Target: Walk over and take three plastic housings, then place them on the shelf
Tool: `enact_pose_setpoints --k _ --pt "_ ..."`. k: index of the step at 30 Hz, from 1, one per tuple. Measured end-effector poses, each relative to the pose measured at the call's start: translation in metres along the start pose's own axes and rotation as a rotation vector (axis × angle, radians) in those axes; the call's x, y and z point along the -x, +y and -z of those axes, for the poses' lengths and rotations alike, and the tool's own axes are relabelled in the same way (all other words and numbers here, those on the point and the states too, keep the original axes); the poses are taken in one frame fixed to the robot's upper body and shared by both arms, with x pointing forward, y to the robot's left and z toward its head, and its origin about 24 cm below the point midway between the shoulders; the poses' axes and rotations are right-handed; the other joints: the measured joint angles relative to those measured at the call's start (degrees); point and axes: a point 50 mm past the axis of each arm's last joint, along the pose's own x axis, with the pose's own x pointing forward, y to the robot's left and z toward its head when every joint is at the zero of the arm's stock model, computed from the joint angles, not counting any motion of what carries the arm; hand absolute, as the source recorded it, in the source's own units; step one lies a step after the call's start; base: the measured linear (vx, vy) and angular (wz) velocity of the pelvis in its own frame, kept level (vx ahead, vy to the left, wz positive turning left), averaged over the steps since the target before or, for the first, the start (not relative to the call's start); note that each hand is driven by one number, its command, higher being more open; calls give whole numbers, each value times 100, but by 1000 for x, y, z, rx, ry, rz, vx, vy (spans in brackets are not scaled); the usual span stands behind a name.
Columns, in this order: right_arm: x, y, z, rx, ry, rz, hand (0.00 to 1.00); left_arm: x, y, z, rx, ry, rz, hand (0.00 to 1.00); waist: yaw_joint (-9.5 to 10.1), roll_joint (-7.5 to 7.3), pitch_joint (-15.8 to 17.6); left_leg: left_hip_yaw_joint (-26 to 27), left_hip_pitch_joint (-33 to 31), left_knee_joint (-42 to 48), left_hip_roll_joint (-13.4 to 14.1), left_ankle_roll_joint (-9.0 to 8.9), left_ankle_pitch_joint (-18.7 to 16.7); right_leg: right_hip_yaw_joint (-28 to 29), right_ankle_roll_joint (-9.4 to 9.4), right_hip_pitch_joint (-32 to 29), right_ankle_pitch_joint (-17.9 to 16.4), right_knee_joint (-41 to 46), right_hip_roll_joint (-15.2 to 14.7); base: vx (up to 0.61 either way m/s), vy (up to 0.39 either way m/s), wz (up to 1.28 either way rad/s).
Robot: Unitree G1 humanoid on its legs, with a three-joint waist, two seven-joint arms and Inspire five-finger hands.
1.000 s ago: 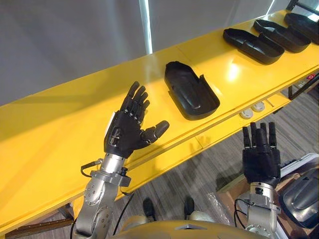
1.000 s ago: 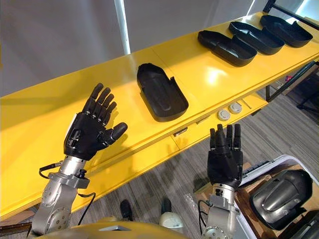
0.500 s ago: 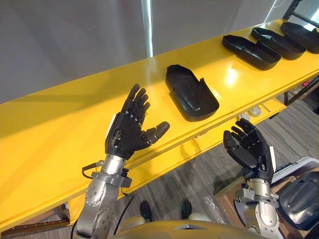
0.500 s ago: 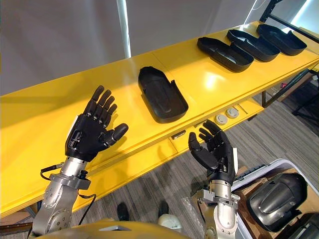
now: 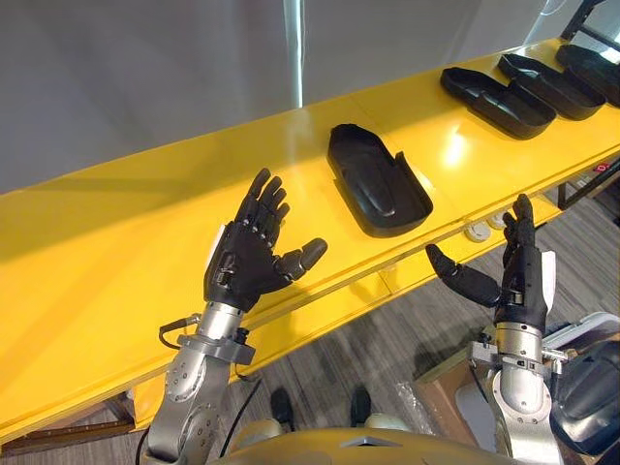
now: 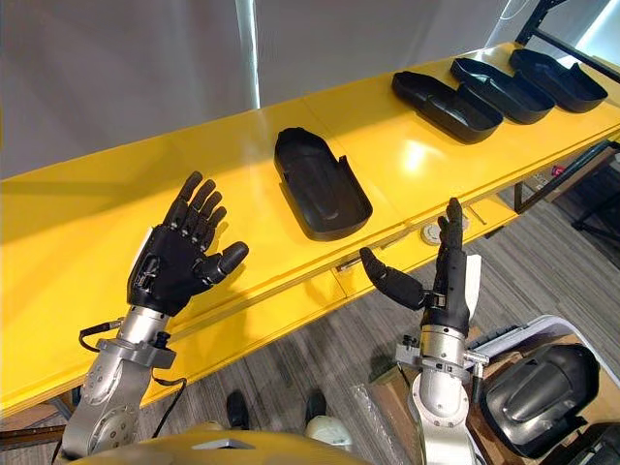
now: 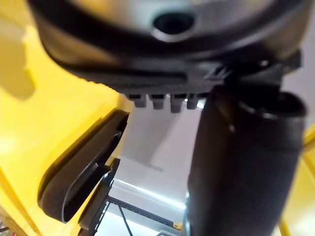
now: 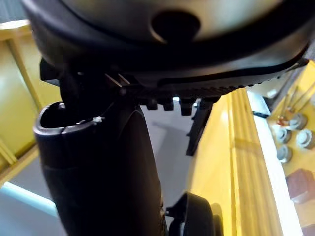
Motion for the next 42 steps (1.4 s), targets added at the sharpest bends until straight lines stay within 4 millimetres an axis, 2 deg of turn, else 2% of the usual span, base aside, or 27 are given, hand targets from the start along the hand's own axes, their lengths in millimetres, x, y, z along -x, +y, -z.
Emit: enact_pose_setpoints --k 9,15,22,31,37,42 --pt "-31 -1 -17 95 -115 -30 100 -3 4 -5 -24 -17 3 100 86 -40 270 -87 -145 2 -10 1 28 -67 1 -116 -2 29 -12 -8 12 5" --pt "-52 -2 -21 161 -148 -29 100 -16 5 -17 -63 -68 38 100 113 -65 561 -196 -219 21 -39 68 86 -201 1 -166 -2 107 -52 21 25 10" --pt "-65 -4 -29 175 -186 2 100 -17 9 -22 -88 -79 37 100 139 -72 746 -216 -273 17 -69 48 65 -208 16 -228 -15 143 -86 0 27 1" --pt "-79 -11 -33 243 -215 23 100 -24 9 -28 -102 -113 50 100 205 -96 979 -240 -401 24 -110 147 144 -221 21 -415 -29 295 -143 8 19 1" --pt "-96 -9 -36 263 -240 72 100 -29 9 -33 -113 -135 58 100 233 -125 1063 -274 -493 24 -137 145 143 -248 22 -498 -29 325 -171 -6 32 3" --pt "-102 -10 -43 271 -266 78 100 -30 11 -36 -125 -143 60 100 234 -129 1093 -310 -527 25 -147 172 170 -291 22 -514 -29 326 -180 5 13 5"
